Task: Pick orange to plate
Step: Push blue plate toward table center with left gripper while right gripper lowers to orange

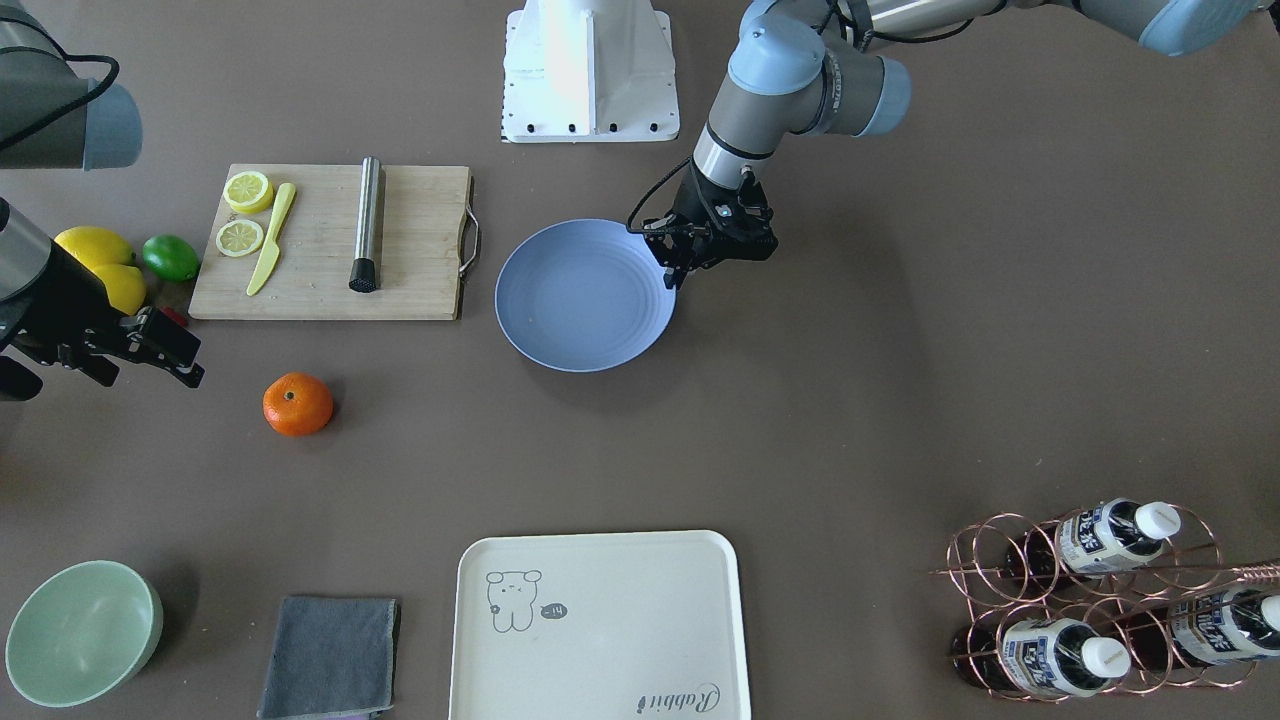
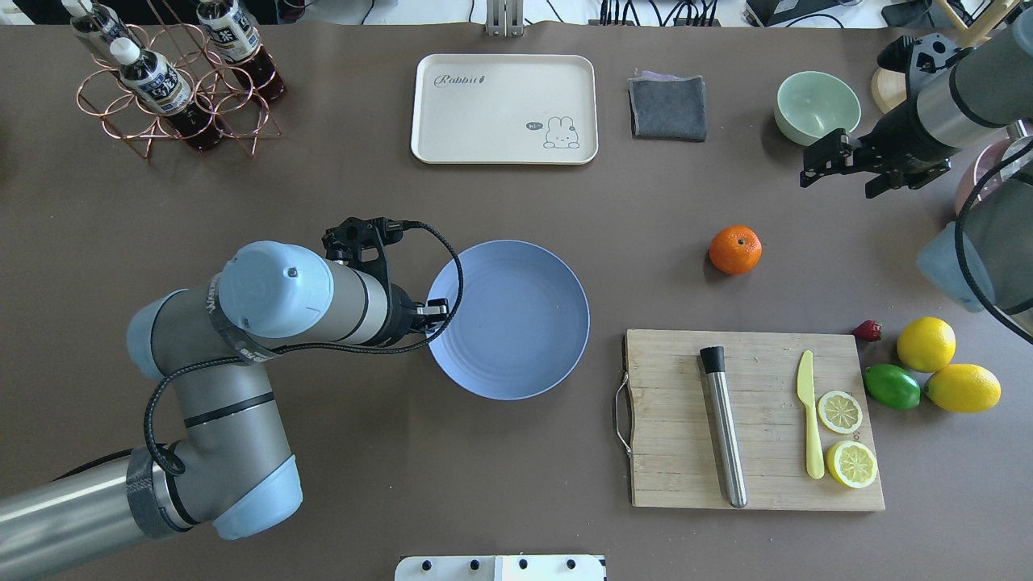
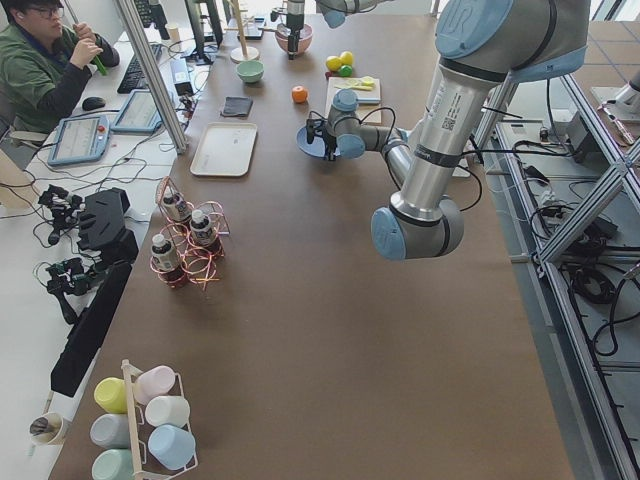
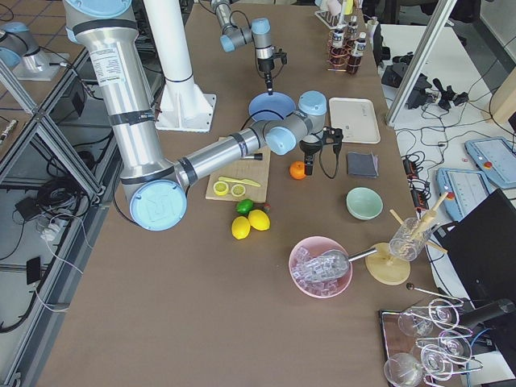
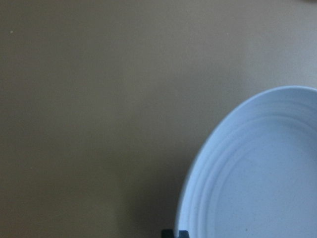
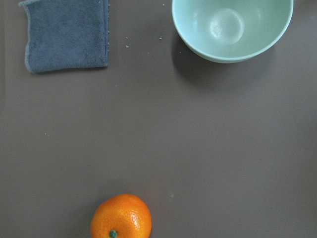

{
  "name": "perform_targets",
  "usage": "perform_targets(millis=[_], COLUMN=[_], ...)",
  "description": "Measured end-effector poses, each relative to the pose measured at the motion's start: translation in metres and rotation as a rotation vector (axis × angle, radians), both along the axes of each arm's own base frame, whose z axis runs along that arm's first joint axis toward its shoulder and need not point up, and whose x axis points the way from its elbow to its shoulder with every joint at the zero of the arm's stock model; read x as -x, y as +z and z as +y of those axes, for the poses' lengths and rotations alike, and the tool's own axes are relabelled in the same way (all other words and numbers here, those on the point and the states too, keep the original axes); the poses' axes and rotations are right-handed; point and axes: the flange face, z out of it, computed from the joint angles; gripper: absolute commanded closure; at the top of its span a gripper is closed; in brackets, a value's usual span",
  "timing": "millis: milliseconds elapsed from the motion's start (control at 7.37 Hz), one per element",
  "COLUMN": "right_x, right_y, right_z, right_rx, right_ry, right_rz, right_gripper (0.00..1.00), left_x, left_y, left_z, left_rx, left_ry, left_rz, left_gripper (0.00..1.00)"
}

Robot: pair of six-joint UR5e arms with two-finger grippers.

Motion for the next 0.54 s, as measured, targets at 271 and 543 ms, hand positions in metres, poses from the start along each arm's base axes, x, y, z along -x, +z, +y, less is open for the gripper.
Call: perform_targets(millis=[271,543], right_x=[0.013,0.040], right_y=[-0.006,-0.013], right_z=[0.002,0.008], right_rx=[0.007,-0.008], right_ry=[-0.001,-0.022], right_rz=[-0.003,0.011], right_gripper=[0.00,0.00], left_x=[-0.010,-0.002], left_y=[0.003,-0.004], left_z=[0.002,-0.006], left_rx=[0.012,0.000], left_ry=[-0.010,-0.025], left_rz=[-0.007,0.005], left_gripper=[0.02,0.02])
